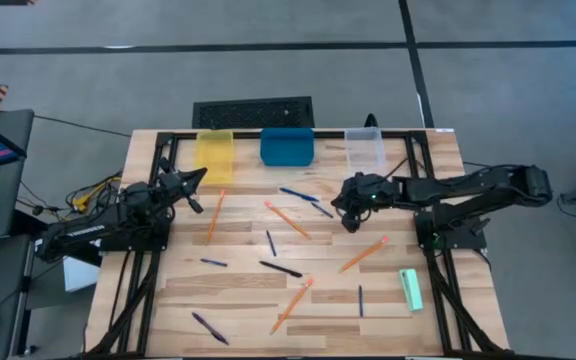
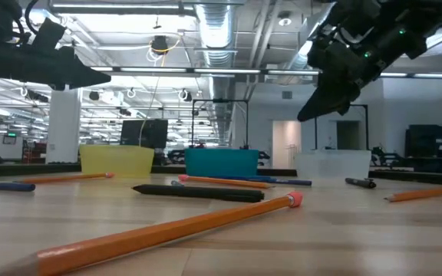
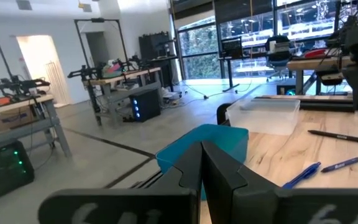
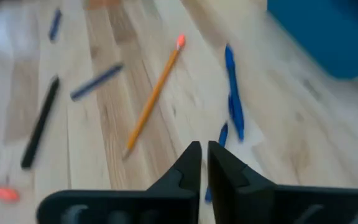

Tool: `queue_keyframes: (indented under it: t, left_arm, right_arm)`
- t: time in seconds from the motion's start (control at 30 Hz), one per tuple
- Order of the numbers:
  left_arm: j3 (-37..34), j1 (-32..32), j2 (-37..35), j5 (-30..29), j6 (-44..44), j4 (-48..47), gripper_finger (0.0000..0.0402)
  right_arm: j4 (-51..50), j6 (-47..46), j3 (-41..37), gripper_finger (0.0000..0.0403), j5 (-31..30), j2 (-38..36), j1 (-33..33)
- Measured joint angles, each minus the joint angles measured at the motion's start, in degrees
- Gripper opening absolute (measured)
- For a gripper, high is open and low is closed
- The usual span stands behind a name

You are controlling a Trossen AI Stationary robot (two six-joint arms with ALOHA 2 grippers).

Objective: Sort crayons/erasers/pens/pencils in bins
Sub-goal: Put the blue crayon into the transparent white bin

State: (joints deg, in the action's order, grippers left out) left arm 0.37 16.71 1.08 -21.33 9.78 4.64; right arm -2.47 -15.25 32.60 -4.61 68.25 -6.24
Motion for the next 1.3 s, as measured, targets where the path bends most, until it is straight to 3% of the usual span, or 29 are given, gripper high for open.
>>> queue_keyframes:
  t: [0.4, 0.67, 1.3]
  left_arm:
    - [0.0, 0.0, 0.0, 3.1, -0.4, 0.0, 0.0000]
    - [0.0, 0.0, 0.0, 3.1, -4.9, 0.0, 0.0000]
    - [0.0, 0.0, 0.0, 3.0, -5.1, 0.0, 0.0000]
  right_arm:
    - [-5.3, -1.4, 7.5, 0.0144, 0.1, 13.1, 1.4]
    - [-9.7, -1.4, 12.0, 0.0210, 0.1, 17.5, 1.4]
    - [-10.5, -2.1, 12.8, 0.0213, 0.1, 21.5, 0.9]
